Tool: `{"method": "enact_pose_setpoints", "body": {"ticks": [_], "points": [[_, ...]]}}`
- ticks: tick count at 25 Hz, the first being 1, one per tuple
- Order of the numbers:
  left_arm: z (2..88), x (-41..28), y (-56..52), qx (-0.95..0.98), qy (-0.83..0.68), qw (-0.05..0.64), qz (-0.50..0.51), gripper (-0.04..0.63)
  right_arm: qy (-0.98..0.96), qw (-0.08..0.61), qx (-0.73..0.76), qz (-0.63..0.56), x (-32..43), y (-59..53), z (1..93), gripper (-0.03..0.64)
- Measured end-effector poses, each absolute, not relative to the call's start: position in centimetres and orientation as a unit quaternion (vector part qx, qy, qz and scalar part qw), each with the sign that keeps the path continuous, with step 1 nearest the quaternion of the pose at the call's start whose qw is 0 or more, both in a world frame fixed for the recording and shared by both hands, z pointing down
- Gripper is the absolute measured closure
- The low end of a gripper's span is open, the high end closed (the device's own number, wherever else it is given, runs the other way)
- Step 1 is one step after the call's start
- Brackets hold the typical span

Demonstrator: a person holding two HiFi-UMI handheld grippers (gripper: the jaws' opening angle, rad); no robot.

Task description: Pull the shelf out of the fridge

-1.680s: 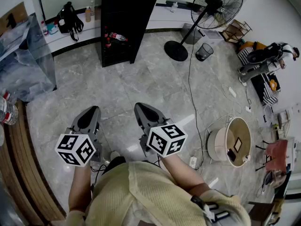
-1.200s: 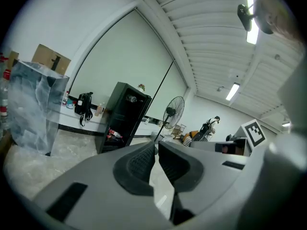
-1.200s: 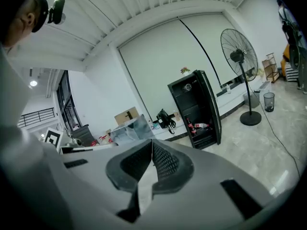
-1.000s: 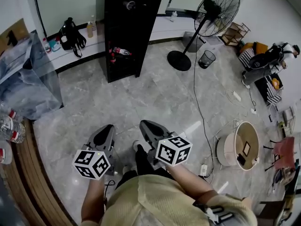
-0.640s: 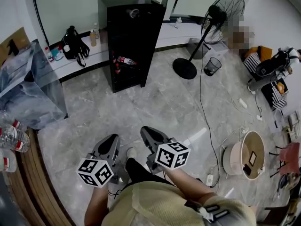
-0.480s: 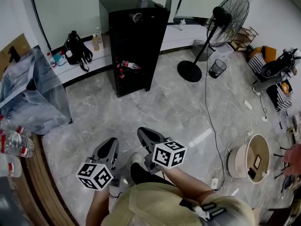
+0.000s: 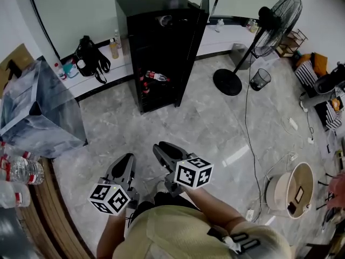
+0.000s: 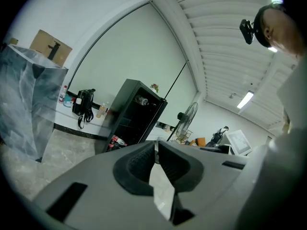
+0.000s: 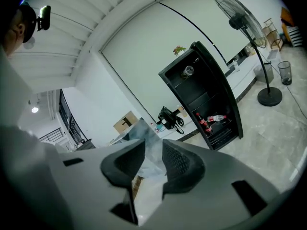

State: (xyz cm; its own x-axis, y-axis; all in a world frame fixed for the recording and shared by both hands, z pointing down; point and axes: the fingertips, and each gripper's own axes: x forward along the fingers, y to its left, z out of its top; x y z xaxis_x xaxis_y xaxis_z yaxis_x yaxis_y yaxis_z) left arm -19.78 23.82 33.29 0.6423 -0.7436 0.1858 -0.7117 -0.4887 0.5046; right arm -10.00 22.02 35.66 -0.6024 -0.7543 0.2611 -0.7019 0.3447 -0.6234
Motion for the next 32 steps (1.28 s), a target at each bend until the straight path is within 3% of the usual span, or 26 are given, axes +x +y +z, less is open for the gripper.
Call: {"method": "enact_pose_setpoints", "body": {"ticks": [14, 21, 32], "points": [[35.7, -16.9, 12.1, 0.87, -0.399, 0.291, -0.01, 0.561, 0.793, 0.086, -0.43, -0.423, -6.5, 11.6, 37.4, 0.372], [37.1, -13.4, 3.2, 0.884, -0.355, 0.303, 0.002, 0.56, 0.772, 0.09, -0.448, -0.442, -5.0, 4.5, 38.4, 0.368], [40.9, -11.7, -6.3, 0.882, -0.334, 0.333, 0.023, 0.56, 0.703, 0.168, -0.488, -0.489, -0.6, -7.1, 41.2, 0.368]]}}
